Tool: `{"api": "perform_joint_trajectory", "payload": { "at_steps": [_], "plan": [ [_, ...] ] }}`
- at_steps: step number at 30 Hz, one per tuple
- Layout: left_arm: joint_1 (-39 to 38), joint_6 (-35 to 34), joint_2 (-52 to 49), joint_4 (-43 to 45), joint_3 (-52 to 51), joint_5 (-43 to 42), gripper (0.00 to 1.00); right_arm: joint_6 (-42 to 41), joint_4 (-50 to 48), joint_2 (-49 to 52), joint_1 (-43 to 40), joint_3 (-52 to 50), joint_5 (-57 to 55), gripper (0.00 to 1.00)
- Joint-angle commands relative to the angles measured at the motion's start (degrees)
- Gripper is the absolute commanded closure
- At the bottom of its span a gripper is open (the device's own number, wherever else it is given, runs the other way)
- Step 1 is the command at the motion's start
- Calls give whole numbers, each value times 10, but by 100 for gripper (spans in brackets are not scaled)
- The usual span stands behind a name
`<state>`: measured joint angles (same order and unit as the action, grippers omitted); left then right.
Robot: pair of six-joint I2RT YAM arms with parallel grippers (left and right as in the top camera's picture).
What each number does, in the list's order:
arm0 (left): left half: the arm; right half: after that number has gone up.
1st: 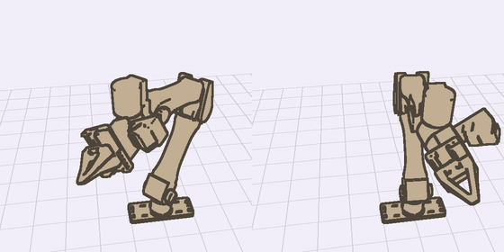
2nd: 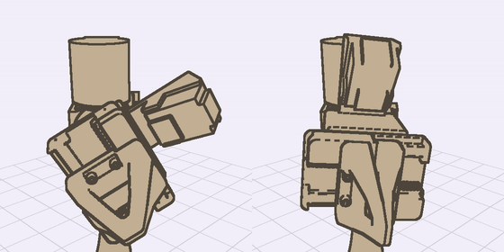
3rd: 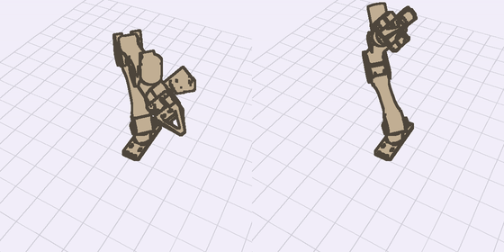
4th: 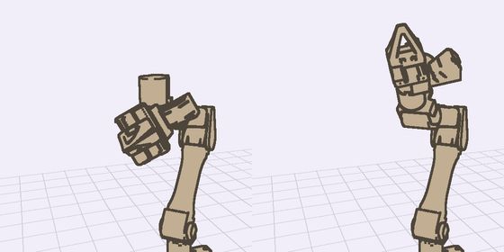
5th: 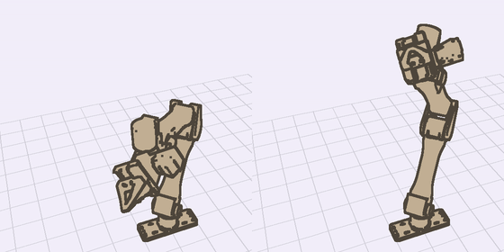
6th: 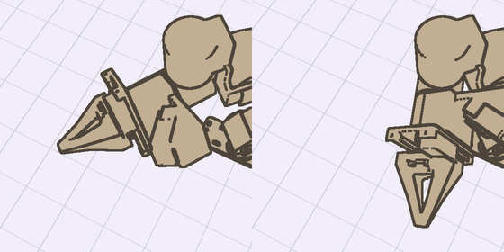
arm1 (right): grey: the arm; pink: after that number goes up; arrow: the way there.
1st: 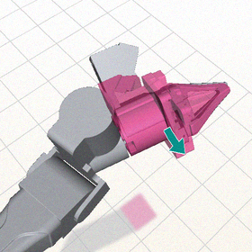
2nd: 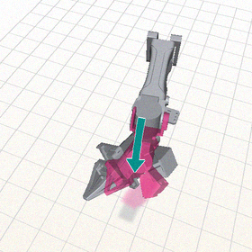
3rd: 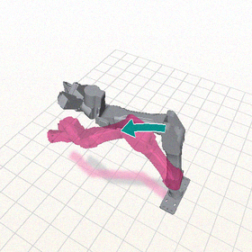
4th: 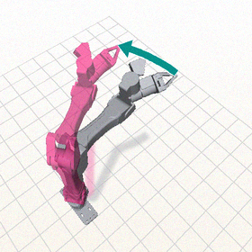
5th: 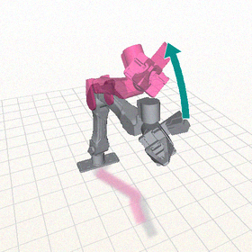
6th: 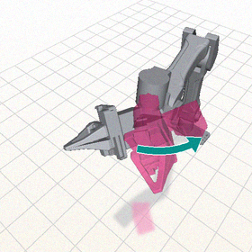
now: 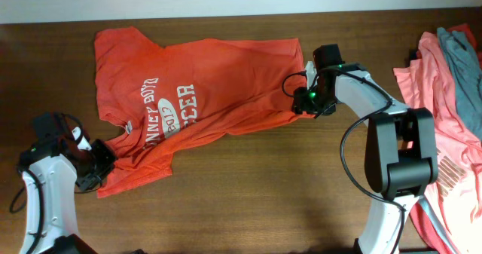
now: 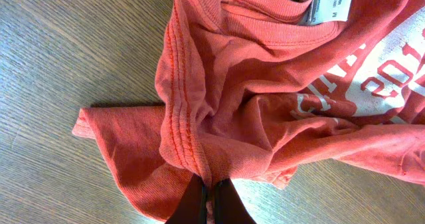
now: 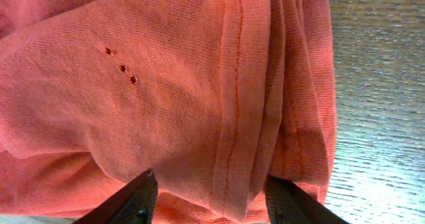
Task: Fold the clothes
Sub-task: 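Grasp the shirt's right side hem with the right gripper, then lift the shirt with both grippers and swing it away from the robot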
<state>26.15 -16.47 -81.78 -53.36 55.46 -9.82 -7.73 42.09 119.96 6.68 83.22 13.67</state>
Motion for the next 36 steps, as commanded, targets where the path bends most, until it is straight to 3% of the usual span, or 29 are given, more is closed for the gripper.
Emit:
{"api": "perform_joint_trajectory", "payload": {
  "at_steps": [1,24,26,32,36],
  "plan": [
    [-3,3,-2,2,3,-4,100,-3,10,13,-13,8,11,41],
    [-3,3,-2,2,3,-4,100,-2,16,-14,-21,13,72,43],
    [-3,3,-2,2,3,-4,100,-2,16,-13,-21,13,73,53],
    [-3,3,-2,2,3,-4,100,-2,16,-13,-22,13,71,95],
    [-3,3,-2,2,3,-4,100,-1,17,-15,-22,14,71,96]
  ]
}}
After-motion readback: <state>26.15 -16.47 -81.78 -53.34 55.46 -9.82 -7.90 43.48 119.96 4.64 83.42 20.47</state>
